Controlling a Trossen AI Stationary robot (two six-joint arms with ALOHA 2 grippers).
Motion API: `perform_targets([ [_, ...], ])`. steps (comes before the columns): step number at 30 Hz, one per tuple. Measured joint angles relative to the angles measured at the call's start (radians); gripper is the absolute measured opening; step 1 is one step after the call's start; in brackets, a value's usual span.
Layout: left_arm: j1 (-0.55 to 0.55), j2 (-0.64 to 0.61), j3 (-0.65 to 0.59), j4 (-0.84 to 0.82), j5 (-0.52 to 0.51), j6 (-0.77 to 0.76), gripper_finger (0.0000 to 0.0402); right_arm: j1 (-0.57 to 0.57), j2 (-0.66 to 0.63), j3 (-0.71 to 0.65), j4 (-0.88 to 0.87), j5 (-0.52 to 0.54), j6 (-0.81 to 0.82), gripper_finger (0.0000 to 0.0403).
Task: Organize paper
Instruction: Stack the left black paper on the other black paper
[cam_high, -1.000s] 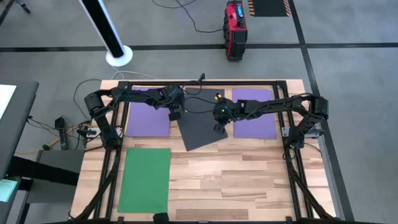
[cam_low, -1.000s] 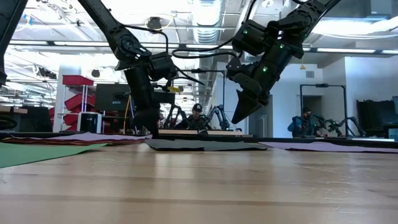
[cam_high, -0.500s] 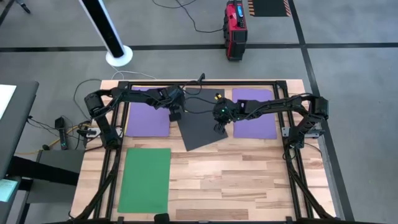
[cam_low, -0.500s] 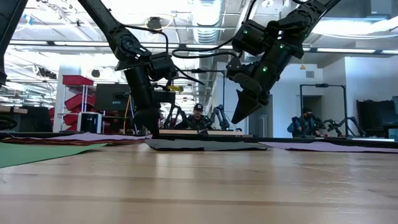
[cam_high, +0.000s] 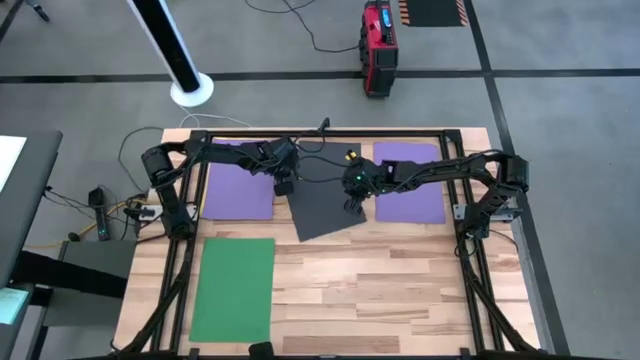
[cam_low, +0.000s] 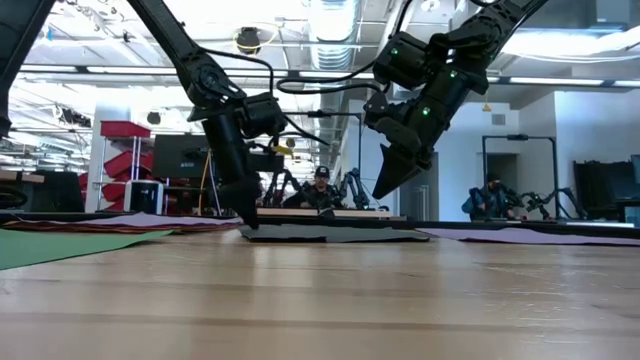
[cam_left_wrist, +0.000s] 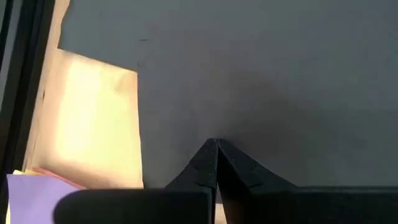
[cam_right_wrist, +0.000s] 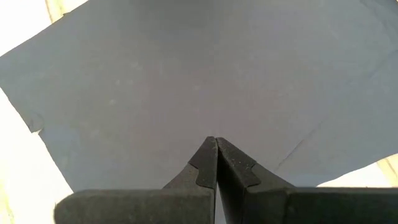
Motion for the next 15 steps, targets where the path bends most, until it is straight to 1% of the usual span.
perform_targets([
  [7,0.0,0.03,0.034,0.017,-0.006,0.007,0.0,0.012,0.0,0.0,0.002,0.0,0.001,0.0],
  [15,0.0,0.034,0.1,-0.015,-0.026,0.036,0.0,0.011,0.0,0.0,0.002,0.0,0.001,0.0],
])
